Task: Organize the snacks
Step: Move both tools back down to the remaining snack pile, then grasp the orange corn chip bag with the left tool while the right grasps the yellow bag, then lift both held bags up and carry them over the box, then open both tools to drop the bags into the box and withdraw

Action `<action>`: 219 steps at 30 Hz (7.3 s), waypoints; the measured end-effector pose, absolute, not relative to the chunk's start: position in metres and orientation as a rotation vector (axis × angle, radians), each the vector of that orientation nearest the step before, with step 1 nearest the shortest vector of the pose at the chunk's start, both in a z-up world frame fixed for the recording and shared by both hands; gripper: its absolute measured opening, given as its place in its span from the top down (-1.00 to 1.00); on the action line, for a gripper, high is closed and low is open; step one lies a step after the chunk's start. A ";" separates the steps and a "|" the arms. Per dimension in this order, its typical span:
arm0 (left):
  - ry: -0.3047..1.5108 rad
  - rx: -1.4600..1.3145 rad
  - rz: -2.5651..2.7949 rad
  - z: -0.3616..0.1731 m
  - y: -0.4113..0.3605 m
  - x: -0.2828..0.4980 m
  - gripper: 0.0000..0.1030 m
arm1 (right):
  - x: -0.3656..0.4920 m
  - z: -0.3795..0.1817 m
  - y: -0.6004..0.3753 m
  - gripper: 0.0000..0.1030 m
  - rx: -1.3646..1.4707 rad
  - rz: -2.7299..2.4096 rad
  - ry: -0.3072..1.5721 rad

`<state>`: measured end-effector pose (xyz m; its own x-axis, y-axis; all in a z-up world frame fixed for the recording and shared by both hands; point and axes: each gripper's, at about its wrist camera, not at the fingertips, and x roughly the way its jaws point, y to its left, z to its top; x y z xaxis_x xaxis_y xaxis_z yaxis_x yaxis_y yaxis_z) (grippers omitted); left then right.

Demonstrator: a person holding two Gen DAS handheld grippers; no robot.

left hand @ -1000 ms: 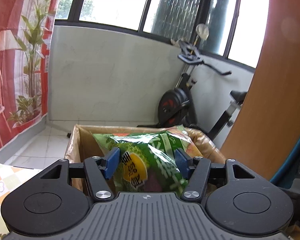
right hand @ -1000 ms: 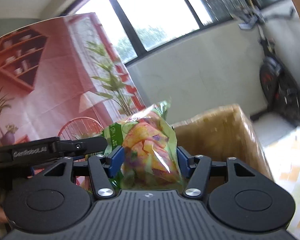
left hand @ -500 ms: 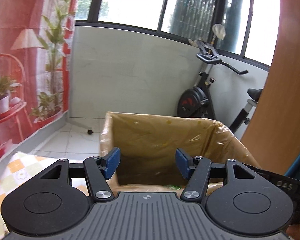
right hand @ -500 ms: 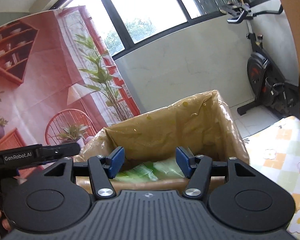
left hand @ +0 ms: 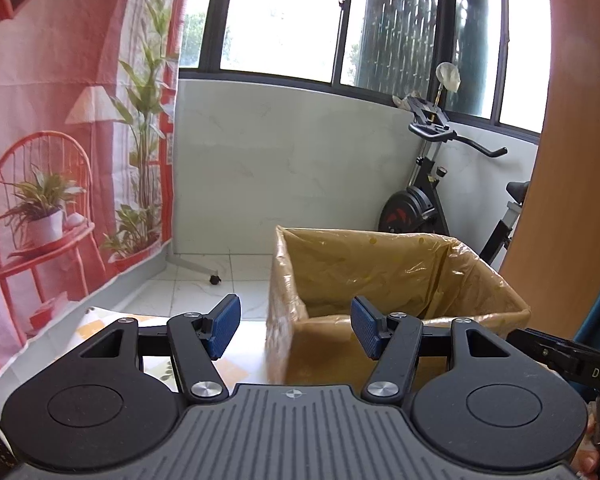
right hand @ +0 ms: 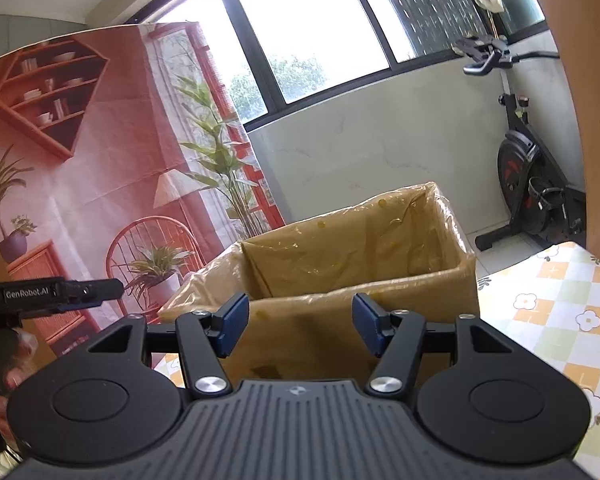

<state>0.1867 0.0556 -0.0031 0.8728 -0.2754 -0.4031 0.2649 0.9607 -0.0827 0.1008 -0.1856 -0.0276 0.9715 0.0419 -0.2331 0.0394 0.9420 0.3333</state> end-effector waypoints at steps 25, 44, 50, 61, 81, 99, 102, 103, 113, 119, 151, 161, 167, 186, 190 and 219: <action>0.479 -0.035 -0.294 -0.086 0.095 0.134 -0.36 | 0.046 -0.098 -0.200 -0.19 0.346 -0.122 0.387; 0.521 -0.004 -0.324 -0.124 0.087 0.125 -0.44 | 0.067 -0.121 -0.156 -0.19 0.233 0.000 0.478; 0.548 -0.011 -0.323 -0.135 0.085 0.119 -0.52 | 0.072 -0.126 -0.150 -0.19 0.206 0.026 0.503; 0.564 0.028 -0.311 -0.143 0.080 0.123 -0.53 | 0.102 -0.137 -0.121 -0.45 0.036 0.044 0.567; 0.535 0.133 -0.256 -0.153 0.067 0.159 -0.53 | 0.110 -0.151 -0.122 -0.42 -0.015 0.036 0.567; 0.544 0.228 -0.285 -0.169 0.066 0.183 -0.38 | 0.116 -0.154 -0.120 -0.61 -0.031 0.022 0.581; 0.543 0.225 -0.272 -0.167 0.065 0.180 -0.11 | 0.117 -0.156 -0.118 -0.57 -0.042 0.019 0.581; 0.542 0.215 -0.269 -0.166 0.066 0.179 -0.08 | 0.117 -0.156 -0.118 -0.55 -0.039 0.019 0.579; 0.506 0.059 -0.231 -0.146 0.083 0.152 0.13 | 0.106 -0.153 -0.124 -0.36 0.006 0.029 0.552; 0.468 -0.043 -0.195 -0.131 0.089 0.125 0.13 | 0.093 -0.147 -0.123 -0.34 0.032 0.050 0.510; 0.384 -0.126 -0.179 -0.110 0.084 0.065 0.13 | 0.047 -0.113 -0.127 -0.26 0.151 0.080 0.320; 0.379 -0.122 -0.194 -0.110 0.088 0.064 0.13 | 0.036 -0.101 -0.137 -0.25 0.250 0.105 0.245; 0.385 -0.121 -0.194 -0.112 0.090 0.067 0.13 | 0.033 -0.096 -0.136 -0.25 0.279 0.133 0.209; 0.359 -0.145 -0.216 -0.108 0.094 0.063 0.13 | 0.023 -0.051 -0.152 -0.24 0.285 0.097 0.069; 0.328 -0.137 -0.239 -0.095 0.092 0.067 0.13 | 0.025 -0.042 -0.155 -0.24 0.260 0.088 0.059; 0.417 -0.018 -0.384 -0.011 -0.022 0.277 0.12 | 0.196 -0.002 -0.221 -0.24 0.131 0.009 0.170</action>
